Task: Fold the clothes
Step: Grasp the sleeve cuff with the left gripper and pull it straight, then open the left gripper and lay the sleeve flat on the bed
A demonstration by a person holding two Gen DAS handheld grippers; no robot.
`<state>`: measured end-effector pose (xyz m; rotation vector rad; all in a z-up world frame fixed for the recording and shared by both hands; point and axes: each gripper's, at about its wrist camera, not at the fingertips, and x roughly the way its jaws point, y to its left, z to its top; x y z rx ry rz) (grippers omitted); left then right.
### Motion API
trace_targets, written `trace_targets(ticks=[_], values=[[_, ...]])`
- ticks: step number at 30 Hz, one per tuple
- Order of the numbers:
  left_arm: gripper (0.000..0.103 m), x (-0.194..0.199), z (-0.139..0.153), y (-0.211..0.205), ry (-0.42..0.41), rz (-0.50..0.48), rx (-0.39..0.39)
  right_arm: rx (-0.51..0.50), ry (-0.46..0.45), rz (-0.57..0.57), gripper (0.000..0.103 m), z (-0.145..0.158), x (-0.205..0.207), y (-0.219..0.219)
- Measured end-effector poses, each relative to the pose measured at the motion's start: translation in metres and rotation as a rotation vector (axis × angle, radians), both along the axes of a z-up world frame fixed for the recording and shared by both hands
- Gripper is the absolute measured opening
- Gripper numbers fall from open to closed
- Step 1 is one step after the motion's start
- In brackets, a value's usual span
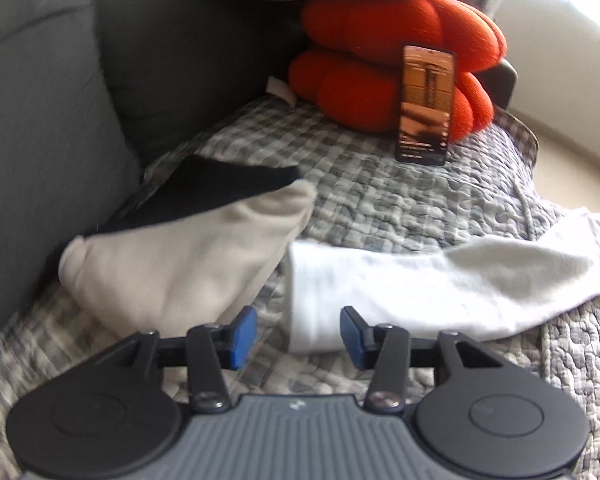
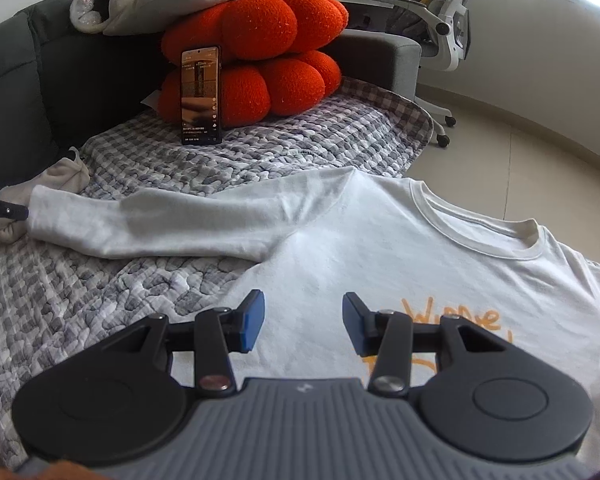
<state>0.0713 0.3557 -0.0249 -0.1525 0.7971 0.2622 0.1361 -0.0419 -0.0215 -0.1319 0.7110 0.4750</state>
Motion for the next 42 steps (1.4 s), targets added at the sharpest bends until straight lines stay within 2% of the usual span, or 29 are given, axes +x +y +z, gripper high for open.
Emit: trace_targets(ticks=[6,8,10,13,17,20,22,24,27,33,34,35,37,39,42], values=[[0.048,0.006,-0.033,0.020,-0.061,0.010,-0.159,-0.005,0.003,0.001,0.047,-0.004,0.007,0.004],[0.043,0.008,-0.043,0.021,-0.073,0.009,-0.204,-0.009,-0.002,-0.001,0.047,-0.005,0.011,0.005],[0.015,0.008,-0.045,0.017,-0.091,0.011,-0.199,-0.014,-0.010,-0.004,0.047,-0.006,0.014,0.006],[0.012,0.001,-0.035,0.011,-0.114,0.048,-0.170,-0.019,-0.029,-0.009,0.047,-0.005,0.023,0.007],[0.012,-0.010,-0.017,0.001,-0.074,0.118,-0.089,-0.020,-0.058,-0.003,0.047,-0.001,0.043,0.011],[0.012,-0.011,-0.022,-0.002,0.005,0.101,-0.070,-0.014,-0.073,0.011,0.047,0.002,0.063,0.018],[0.014,-0.008,-0.031,-0.002,0.059,0.068,-0.095,-0.020,-0.077,0.027,0.047,0.000,0.077,0.026],[0.021,-0.010,-0.031,0.000,0.027,0.064,-0.080,-0.033,-0.082,0.055,0.047,-0.002,0.091,0.033],[0.040,-0.006,-0.032,0.008,0.007,0.079,-0.114,-0.056,-0.090,0.101,0.047,-0.004,0.109,0.044],[0.040,0.004,-0.042,0.017,-0.056,0.115,-0.173,-0.085,-0.095,0.183,0.047,-0.008,0.138,0.059],[0.039,0.006,-0.044,0.016,-0.066,0.112,-0.162,-0.100,-0.092,0.192,0.044,-0.011,0.141,0.061],[0.037,0.007,-0.044,0.014,-0.075,0.106,-0.151,-0.115,-0.089,0.200,0.031,-0.014,0.143,0.063],[0.017,0.010,-0.046,0.011,-0.091,0.097,-0.130,-0.124,-0.089,0.212,0.010,-0.022,0.141,0.065],[0.007,0.010,-0.046,0.009,-0.114,0.097,-0.120,-0.126,-0.104,0.218,0.003,-0.027,0.136,0.066],[0.005,0.001,-0.042,0.001,-0.170,0.114,-0.047,-0.100,-0.164,0.178,0.001,-0.027,0.124,0.063]])
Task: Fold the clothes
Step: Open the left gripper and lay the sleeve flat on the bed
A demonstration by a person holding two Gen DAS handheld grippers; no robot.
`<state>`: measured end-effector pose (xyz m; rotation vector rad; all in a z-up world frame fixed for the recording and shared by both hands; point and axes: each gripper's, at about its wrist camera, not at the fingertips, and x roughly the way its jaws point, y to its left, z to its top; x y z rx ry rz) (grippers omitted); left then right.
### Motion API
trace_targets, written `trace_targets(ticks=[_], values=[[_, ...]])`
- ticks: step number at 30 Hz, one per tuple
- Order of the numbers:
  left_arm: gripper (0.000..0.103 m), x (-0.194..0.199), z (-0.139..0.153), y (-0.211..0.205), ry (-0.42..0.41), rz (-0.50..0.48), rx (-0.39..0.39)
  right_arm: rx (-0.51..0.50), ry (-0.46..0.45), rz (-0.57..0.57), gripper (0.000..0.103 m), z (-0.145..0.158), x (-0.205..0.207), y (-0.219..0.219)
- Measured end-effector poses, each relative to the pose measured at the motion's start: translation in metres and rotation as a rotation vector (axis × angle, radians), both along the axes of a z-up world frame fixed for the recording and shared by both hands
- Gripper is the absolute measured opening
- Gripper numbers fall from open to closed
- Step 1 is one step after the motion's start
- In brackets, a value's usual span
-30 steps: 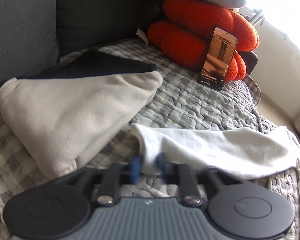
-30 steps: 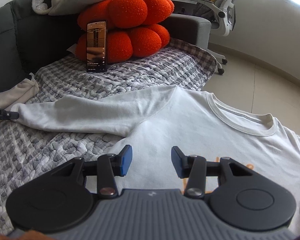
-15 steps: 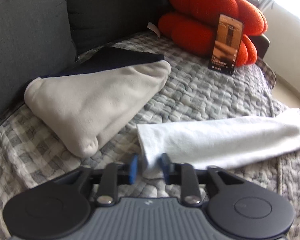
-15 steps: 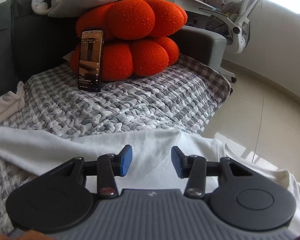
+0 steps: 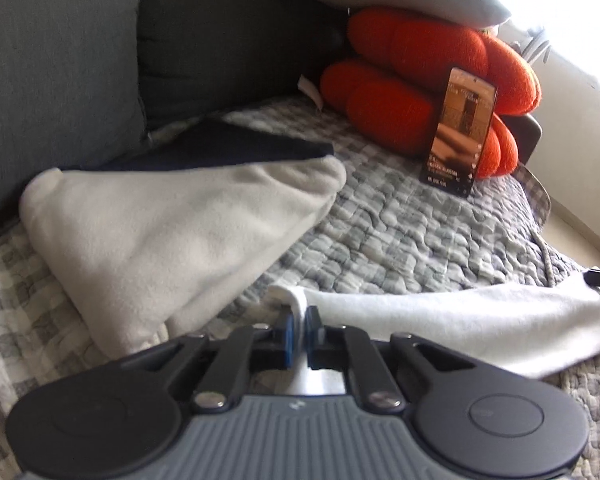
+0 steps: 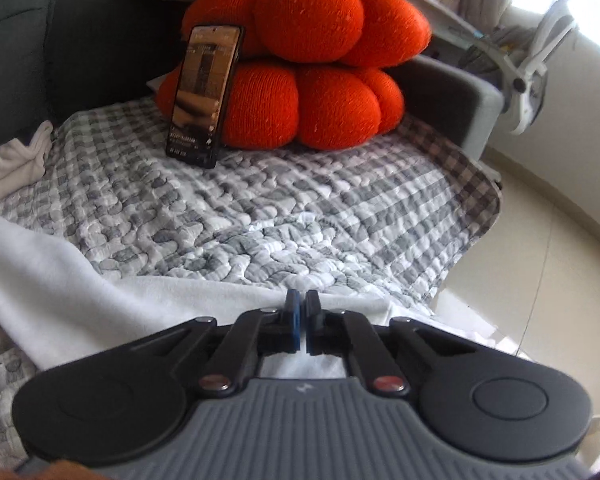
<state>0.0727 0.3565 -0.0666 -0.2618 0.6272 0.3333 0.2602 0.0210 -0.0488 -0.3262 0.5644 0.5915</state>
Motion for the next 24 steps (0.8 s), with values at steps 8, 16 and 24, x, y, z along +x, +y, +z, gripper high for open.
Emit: trace_targets(ticks=[8,16,24], values=[[0.008,0.006,-0.009,0.000,0.043,0.029,0.058,0.018,-0.069,-0.078,0.001,0.000,0.005,0.008],[0.051,0.004,-0.001,-0.012,0.039,0.022,0.135,0.005,-0.042,-0.108,0.028,0.004,0.003,0.008],[0.070,-0.003,0.033,-0.043,0.001,-0.022,0.159,0.084,-0.036,-0.230,0.048,0.047,-0.029,-0.068]])
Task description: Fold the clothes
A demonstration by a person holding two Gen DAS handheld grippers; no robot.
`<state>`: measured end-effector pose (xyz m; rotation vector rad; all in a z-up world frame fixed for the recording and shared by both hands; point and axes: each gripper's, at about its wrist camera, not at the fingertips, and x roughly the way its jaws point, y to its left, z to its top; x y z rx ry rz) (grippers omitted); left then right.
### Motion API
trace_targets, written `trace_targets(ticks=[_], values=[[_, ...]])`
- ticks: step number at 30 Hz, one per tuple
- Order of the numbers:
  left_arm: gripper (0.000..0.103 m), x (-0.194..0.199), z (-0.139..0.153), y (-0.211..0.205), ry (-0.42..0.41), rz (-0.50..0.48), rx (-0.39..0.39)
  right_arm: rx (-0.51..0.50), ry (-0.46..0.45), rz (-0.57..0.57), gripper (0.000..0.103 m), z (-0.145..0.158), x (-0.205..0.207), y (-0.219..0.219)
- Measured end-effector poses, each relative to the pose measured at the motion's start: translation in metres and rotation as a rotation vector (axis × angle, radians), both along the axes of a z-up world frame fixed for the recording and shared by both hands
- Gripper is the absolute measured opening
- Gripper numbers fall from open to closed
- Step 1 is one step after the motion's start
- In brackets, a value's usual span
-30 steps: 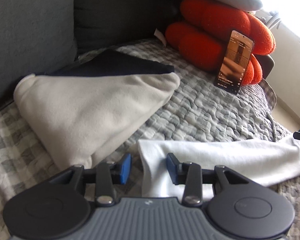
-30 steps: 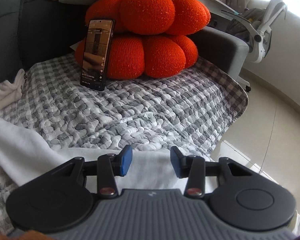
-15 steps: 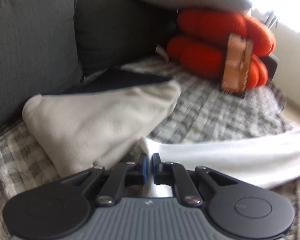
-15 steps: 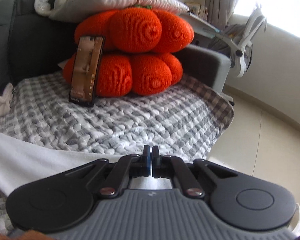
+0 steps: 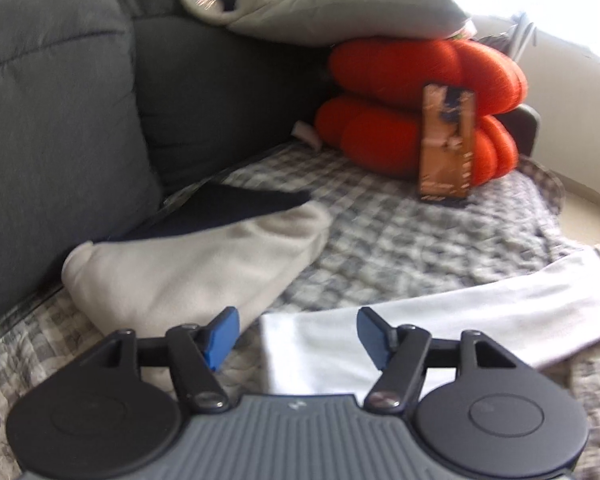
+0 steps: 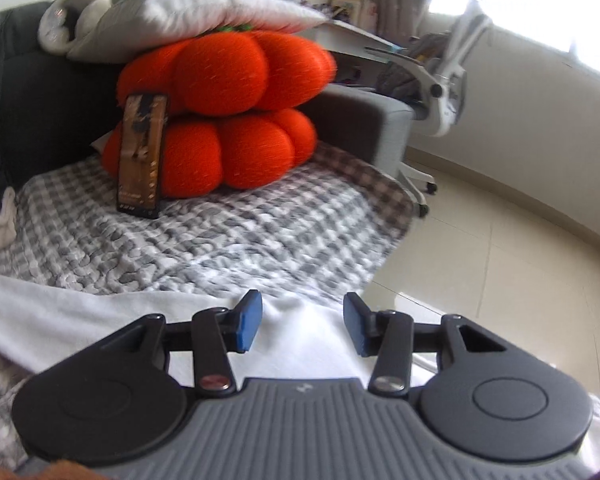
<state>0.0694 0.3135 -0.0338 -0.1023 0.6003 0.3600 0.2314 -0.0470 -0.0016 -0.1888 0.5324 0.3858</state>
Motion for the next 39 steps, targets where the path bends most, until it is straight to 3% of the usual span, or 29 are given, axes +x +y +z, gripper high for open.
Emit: trace_targets(ticks=[10,21,27,32,39], values=[[0.083,-0.002,0.036,-0.087,-0.014,-0.210,-0.049,0.076,0.038,-0.184,0.050,0.028,-0.050,-0.107],[0.084,-0.014,0.030,-0.173,0.060,-0.438,-0.186,0.062,0.133,-0.263,0.050,0.019,-0.120,-0.164],[0.082,-0.030,0.018,-0.172,0.219,-0.514,-0.320,0.111,0.266,-0.260,0.050,0.013,-0.165,-0.196],[0.069,-0.053,0.000,-0.153,0.351,-0.563,-0.448,0.245,0.423,-0.237,0.050,0.001,-0.209,-0.233],[0.061,-0.081,-0.010,-0.132,0.394,-0.658,-0.606,0.418,0.560,-0.200,0.050,-0.013,-0.266,-0.271]])
